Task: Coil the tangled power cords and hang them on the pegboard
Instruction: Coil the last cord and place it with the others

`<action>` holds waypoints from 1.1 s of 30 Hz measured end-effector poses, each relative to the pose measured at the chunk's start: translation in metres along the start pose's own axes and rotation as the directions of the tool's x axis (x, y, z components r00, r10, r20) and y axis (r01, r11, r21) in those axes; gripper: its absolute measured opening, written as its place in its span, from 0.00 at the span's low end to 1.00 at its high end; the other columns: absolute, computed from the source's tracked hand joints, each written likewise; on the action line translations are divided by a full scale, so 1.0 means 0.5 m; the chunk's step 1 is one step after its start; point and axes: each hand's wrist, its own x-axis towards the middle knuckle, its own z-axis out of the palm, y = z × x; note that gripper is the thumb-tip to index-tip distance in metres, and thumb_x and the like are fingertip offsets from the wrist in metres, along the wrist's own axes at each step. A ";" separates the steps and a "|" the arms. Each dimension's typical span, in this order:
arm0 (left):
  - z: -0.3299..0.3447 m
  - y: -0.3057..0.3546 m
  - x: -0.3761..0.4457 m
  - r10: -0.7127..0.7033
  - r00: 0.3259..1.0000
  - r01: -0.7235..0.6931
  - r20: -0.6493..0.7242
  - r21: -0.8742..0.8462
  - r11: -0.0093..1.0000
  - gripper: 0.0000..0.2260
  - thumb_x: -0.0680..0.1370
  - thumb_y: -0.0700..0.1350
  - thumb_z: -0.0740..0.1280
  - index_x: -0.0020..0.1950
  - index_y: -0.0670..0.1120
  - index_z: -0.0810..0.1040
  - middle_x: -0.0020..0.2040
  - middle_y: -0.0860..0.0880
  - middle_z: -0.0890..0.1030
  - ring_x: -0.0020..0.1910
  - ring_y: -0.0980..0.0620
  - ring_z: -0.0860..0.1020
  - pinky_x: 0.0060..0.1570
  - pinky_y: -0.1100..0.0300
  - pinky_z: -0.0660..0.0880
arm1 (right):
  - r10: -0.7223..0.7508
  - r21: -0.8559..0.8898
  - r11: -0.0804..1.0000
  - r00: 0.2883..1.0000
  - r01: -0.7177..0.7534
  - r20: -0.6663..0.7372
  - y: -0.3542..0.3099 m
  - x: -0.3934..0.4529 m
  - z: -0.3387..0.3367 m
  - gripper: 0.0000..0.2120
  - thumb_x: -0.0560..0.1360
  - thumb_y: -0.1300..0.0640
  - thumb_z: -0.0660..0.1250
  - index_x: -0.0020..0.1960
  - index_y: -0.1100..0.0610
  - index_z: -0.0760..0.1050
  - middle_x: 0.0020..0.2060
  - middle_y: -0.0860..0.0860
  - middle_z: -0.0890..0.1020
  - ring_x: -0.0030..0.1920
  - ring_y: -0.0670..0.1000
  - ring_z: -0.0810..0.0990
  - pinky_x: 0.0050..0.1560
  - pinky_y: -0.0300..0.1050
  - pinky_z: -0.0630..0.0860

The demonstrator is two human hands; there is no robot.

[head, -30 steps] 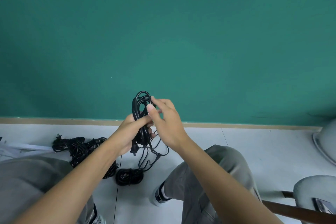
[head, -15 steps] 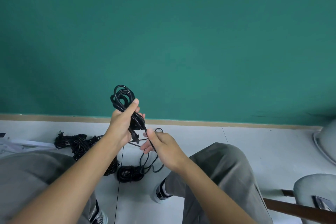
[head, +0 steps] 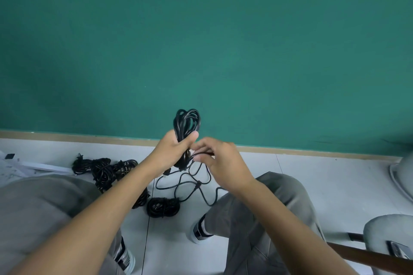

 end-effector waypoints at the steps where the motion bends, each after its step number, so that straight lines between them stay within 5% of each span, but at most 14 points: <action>1: 0.004 0.008 -0.006 0.008 1.000 -0.008 0.029 -0.010 1.000 0.16 0.83 0.57 0.63 0.41 0.49 0.72 0.32 0.58 0.71 0.33 0.57 0.70 0.37 0.60 0.69 | 0.003 0.003 1.000 0.998 -0.002 -0.056 0.001 0.005 -0.006 0.08 0.73 0.60 0.77 0.50 0.55 0.81 0.42 0.44 0.85 0.46 0.41 0.82 0.52 0.35 0.77; 5: 0.012 0.049 -0.030 -0.141 0.976 0.169 0.169 -0.164 0.972 0.28 0.78 0.68 0.56 0.48 0.43 0.75 0.32 0.47 0.77 0.34 0.47 0.79 0.33 0.57 0.76 | 0.111 0.038 0.994 0.972 -0.105 -0.206 0.013 0.020 -0.026 0.26 0.59 0.44 0.85 0.44 0.50 0.73 0.37 0.46 0.83 0.40 0.48 0.81 0.45 0.41 0.78; 7: 0.012 0.061 -0.038 -0.148 0.951 0.220 0.273 -0.256 0.941 0.30 0.74 0.71 0.62 0.51 0.43 0.75 0.33 0.46 0.76 0.35 0.48 0.78 0.33 0.58 0.76 | 0.152 0.107 0.985 0.967 -0.132 -0.204 0.021 0.025 -0.027 0.28 0.58 0.43 0.85 0.45 0.52 0.72 0.38 0.50 0.85 0.40 0.53 0.82 0.45 0.46 0.79; 9: 0.005 0.065 -0.037 -0.100 0.928 0.227 0.360 -0.330 0.916 0.29 0.73 0.62 0.76 0.56 0.39 0.76 0.35 0.47 0.76 0.34 0.49 0.76 0.37 0.56 0.78 | 0.154 0.173 0.977 0.970 -0.122 -0.186 0.025 0.027 -0.027 0.25 0.62 0.49 0.84 0.47 0.54 0.72 0.39 0.53 0.85 0.39 0.54 0.83 0.44 0.45 0.79; 12: -0.011 0.062 -0.030 -0.099 0.920 0.232 0.379 -0.324 0.917 0.14 0.71 0.40 0.75 0.55 0.41 0.78 0.37 0.47 0.77 0.36 0.50 0.77 0.45 0.52 0.81 | 0.177 0.310 0.941 0.977 -0.133 -0.120 0.042 0.030 -0.028 0.19 0.70 0.56 0.81 0.51 0.54 0.72 0.44 0.54 0.83 0.40 0.50 0.83 0.47 0.42 0.80; 18: -0.027 0.057 -0.021 -0.158 0.941 0.272 0.300 -0.388 0.881 0.05 0.72 0.38 0.73 0.45 0.43 0.79 0.35 0.44 0.77 0.37 0.50 0.81 0.52 0.51 0.78 | 0.187 0.129 0.975 0.982 -0.182 -0.028 0.105 0.027 -0.015 0.05 0.79 0.59 0.72 0.51 0.51 0.79 0.47 0.46 0.85 0.48 0.44 0.83 0.49 0.32 0.74; 22: -0.021 0.046 -0.009 -0.299 0.935 0.349 0.189 -0.357 0.866 0.09 0.77 0.34 0.73 0.53 0.40 0.75 0.34 0.45 0.78 0.35 0.48 0.81 0.42 0.55 0.80 | 0.225 0.025 0.974 0.970 -0.224 -0.090 0.137 0.028 0.007 0.04 0.79 0.60 0.71 0.46 0.53 0.81 0.41 0.46 0.84 0.44 0.50 0.84 0.49 0.44 0.80; 25: -0.029 0.038 -0.001 -0.363 0.919 0.394 0.155 -0.326 0.859 0.07 0.76 0.37 0.75 0.48 0.42 0.78 0.36 0.44 0.79 0.36 0.48 0.80 0.42 0.55 0.79 | 0.225 0.208 0.959 0.962 -0.191 -0.153 0.145 0.027 0.024 0.06 0.79 0.63 0.71 0.46 0.53 0.81 0.40 0.48 0.83 0.44 0.53 0.86 0.50 0.54 0.84; 29: -0.021 0.020 0.003 -0.383 0.917 0.398 0.114 -0.331 0.856 0.08 0.75 0.39 0.77 0.53 0.42 0.83 0.37 0.44 0.80 0.37 0.49 0.80 0.37 0.59 0.79 | 0.282 0.568 0.812 0.943 -0.136 -0.178 0.120 0.046 0.012 0.04 0.80 0.68 0.68 0.49 0.61 0.78 0.40 0.56 0.81 0.45 0.58 0.87 0.47 0.46 0.85; 33: -0.008 -0.004 0.002 -0.315 0.941 0.334 0.122 -0.194 0.923 0.08 0.75 0.45 0.78 0.52 0.44 0.84 0.44 0.48 0.84 0.46 0.52 0.82 0.50 0.56 0.78 | 0.296 0.701 0.705 0.943 -0.109 -0.151 0.102 0.052 0.006 0.03 0.79 0.69 0.69 0.50 0.63 0.78 0.37 0.53 0.81 0.44 0.56 0.88 0.47 0.48 0.85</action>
